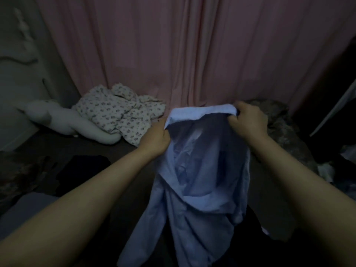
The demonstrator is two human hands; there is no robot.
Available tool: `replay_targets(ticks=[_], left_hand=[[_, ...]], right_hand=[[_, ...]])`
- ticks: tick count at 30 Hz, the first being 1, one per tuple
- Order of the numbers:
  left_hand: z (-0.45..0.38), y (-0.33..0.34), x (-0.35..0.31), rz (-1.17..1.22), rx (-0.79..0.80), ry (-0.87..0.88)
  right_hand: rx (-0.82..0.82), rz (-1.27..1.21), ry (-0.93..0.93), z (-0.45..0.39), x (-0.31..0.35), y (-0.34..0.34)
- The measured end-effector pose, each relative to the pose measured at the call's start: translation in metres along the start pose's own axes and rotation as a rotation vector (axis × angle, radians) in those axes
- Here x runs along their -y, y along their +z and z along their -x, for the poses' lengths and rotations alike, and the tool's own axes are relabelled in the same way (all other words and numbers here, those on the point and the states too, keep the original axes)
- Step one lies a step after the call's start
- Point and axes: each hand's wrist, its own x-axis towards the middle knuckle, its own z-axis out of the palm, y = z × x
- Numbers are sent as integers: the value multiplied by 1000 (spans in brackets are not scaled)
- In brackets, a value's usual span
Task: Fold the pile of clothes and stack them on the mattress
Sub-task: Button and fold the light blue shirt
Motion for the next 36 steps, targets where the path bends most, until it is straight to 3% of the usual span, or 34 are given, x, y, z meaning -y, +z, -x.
replay_targets(ticks=[2,5,9,14,18,20,24,28,32,36], left_hand=[[-2,-11,-11,89,-72,41],[1,-27,-31,242,5,189],[6,-30,-37,247,41,-62],[13,-59,-56,398,-28,-32],[19,-81,-75,543,114,24],[16,-88,-73,443,184,77],[17,-77,-59,91,162,170],[25,-57,-64,-105,-15,241],[16,-73,-56,-230,-147,123],[15,-104,-45,-321,-203,117]], right_hand=[[-45,-27,30,-14,19,-22],[88,-124,80,-33,38,-41],[262,-144,155,-37,48,-49],[390,-398,345,-25,68,-49],[447,-433,347,-21,86,-74],[445,-458,253,-21,98,-87],[463,-365,96,-15,125,-89],[479,-275,107,-8,131,-76],[403,93,-52,5,119,-59],[488,348,64,22,86,-43]])
